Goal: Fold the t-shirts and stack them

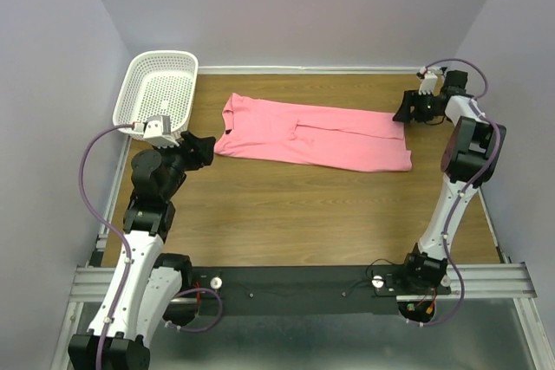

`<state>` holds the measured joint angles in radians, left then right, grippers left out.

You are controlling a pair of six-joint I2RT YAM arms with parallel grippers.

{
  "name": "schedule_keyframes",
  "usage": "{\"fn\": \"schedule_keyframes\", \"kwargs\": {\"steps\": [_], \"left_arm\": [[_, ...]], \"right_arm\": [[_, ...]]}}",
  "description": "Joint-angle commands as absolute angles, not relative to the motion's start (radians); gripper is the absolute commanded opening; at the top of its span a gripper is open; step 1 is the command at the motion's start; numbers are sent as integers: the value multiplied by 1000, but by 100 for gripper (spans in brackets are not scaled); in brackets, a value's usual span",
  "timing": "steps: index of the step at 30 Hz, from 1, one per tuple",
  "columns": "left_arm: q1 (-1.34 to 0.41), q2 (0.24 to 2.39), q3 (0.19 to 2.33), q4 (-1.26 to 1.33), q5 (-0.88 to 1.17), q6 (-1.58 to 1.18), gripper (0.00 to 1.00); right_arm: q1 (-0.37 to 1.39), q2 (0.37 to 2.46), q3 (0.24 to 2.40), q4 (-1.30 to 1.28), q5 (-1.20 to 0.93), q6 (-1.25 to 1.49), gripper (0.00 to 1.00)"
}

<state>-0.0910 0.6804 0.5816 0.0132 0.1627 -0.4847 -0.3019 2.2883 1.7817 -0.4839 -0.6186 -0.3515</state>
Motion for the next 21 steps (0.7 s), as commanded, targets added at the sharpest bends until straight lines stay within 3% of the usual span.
{"fn": "schedule_keyframes", "kwargs": {"steps": [1,4,5,8,11,13,21], "left_arm": [[-84,640,569,17,204,-520,74],[-84,624,563,17,213,-534,73],[-83,620,558,17,219,-541,74],[-83,612,555,18,236,-557,74],[-84,594,540,29,250,-577,74],[-84,588,528,32,255,-578,74],[-83,563,456,78,321,-626,73]], "right_arm": [[-295,2362,1805,-531,-662,-285,74],[-295,2382,1799,-534,-701,-269,66],[-295,2387,1793,-535,-716,-259,57],[-296,2388,1776,-537,-732,-252,43],[-305,2381,1746,-535,-720,-255,14],[-316,2372,1721,-535,-701,-256,1],[-446,2194,1478,-535,-578,-366,1]]}}
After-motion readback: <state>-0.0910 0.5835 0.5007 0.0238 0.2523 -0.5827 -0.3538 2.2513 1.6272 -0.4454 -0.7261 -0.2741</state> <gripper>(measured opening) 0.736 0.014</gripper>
